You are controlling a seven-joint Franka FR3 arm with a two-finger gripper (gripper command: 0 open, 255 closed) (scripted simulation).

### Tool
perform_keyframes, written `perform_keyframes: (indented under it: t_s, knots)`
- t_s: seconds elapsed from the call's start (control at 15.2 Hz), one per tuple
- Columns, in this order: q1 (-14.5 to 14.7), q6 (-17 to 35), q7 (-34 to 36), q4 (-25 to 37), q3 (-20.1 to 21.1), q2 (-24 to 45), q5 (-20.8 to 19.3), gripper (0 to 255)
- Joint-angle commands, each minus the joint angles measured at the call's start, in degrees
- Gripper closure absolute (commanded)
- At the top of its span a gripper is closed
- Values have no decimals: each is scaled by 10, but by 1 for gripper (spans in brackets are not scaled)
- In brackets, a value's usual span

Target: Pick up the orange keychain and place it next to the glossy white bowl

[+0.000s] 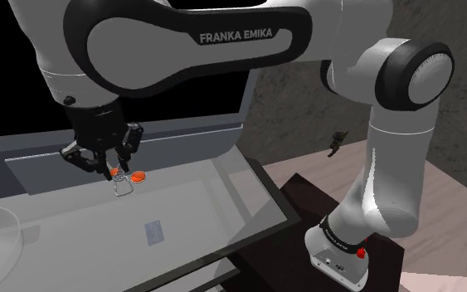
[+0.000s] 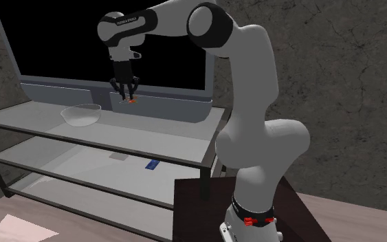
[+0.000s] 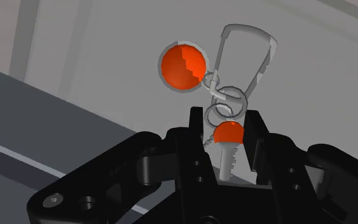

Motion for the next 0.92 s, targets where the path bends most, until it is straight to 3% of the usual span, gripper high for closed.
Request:
perform_keyframes:
  t_s: [0.0,0.86]
  knots:
    - [18,-7,7,34,-7,31,-17,255]
    - [8,85,17,-48,-14,46,-29,255]
